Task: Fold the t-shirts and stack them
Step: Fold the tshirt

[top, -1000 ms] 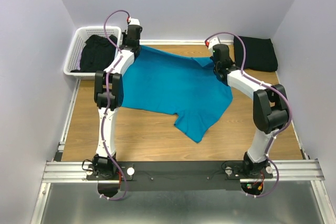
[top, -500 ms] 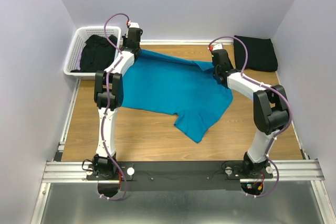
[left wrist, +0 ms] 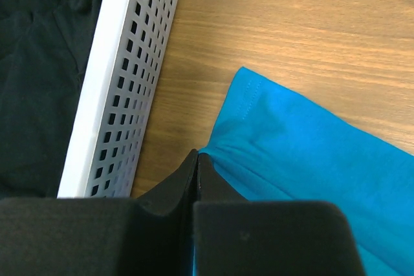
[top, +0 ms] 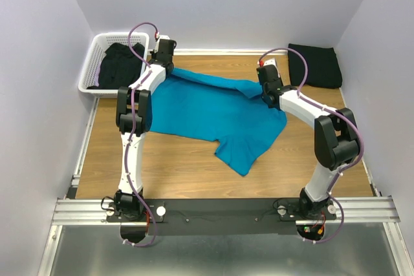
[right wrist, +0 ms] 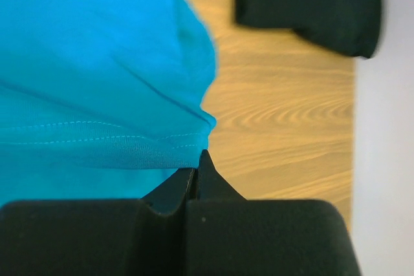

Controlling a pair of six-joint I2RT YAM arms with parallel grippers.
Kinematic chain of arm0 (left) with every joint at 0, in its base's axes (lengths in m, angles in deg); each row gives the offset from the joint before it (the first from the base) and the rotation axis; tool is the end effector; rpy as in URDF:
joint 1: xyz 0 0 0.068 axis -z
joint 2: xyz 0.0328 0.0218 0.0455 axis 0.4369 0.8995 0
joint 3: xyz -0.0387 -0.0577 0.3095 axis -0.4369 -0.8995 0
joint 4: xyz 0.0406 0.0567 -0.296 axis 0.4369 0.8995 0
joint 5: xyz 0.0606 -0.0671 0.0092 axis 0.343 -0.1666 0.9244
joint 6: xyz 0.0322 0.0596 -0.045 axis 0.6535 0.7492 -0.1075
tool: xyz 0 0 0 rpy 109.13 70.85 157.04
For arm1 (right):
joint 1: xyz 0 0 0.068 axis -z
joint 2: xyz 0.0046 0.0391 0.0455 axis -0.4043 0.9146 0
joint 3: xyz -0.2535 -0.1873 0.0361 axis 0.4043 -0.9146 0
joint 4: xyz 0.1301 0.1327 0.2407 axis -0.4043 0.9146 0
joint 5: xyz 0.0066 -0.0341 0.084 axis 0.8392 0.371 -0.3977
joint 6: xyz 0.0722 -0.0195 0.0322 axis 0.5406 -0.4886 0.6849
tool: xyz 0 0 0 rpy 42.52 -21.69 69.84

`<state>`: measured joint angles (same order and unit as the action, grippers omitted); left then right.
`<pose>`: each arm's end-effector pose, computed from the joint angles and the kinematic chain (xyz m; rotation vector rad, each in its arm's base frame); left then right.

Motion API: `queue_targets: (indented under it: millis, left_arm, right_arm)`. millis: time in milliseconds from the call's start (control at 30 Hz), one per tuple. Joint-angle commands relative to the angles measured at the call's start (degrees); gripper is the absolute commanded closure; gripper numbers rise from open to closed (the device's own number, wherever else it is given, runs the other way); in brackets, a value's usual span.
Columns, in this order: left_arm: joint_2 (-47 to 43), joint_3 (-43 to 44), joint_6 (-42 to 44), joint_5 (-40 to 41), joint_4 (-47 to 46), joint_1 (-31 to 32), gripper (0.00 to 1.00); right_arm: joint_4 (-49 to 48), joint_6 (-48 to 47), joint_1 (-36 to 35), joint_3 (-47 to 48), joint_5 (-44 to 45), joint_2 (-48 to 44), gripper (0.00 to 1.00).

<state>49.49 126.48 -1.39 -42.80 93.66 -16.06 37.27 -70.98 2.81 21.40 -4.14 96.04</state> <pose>0.6412 -0.0746 0.1818 -0.1885 2.1707 0.4595 0.4424 0.1240 0.2204 -0.2455 2.2313 -0.6428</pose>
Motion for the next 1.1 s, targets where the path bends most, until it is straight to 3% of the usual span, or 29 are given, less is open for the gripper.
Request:
queue_targets:
  millis: [0, 100, 267, 400, 433, 500, 633, 733, 867, 1067]
  left_arm:
    - [-0.3, -0.5, -1.5, 0.8, 1.1, -0.4, 0.93]
    - [-0.9, -2.3, -1.4, 2.1, 0.2, -0.4, 0.93]
    - [-3.7, -6.0, -1.9, 2.4, -0.8, -0.4, 0.83]
    - [-7.5, -9.5, -3.8, 1.7, -0.9, -0.4, 0.52]
    - [-8.2, -10.0, -4.1, 1.4, -0.9, -0.3, 0.4]
    - [-9.6, -10.8, -4.4, 0.3, -0.7, -0.3, 0.33]
    - [-15.8, -13.9, -6.1, -1.6, -0.1, 0.4, 0.27]
    - [-19.0, -15.2, -6.4, -2.9, 0.7, 1.2, 0.21]
    - [-21.9, -18.9, -9.6, -4.8, 6.5, 2.8, 0.21]
    - [-28.7, -33.0, -14.2, -10.1, 5.9, 5.1, 0.3]
  right_arm:
    - [7.3, 6.6, -1.6, -1.2, -4.8, 0.0, 1.0]
    - [9.2, 9.3, -1.8, -1.6, -6.7, 0.4, 1.0]
    - [12.6, 11.4, -1.8, -2.3, -8.7, 0.3, 0.99]
    - [16.0, 13.8, -1.8, -2.2, -12.3, -0.7, 0.93]
    - [16.2, 14.3, -1.8, -2.2, -13.2, -1.2, 0.88]
    - [16.4, 15.6, -1.8, -2.6, -15.8, -2.5, 0.78]
    - [16.6, 18.2, -1.8, -3.2, -20.3, -7.7, 0.55]
    - [16.1, 20.4, -1.9, -3.6, -28.3, -9.1, 0.44]
    - [11.6, 24.9, -3.7, -7.1, -40.4, -9.9, 0.42]
    - [7.5, 28.9, -6.6, -10.5, -46.6, -7.6, 0.42]
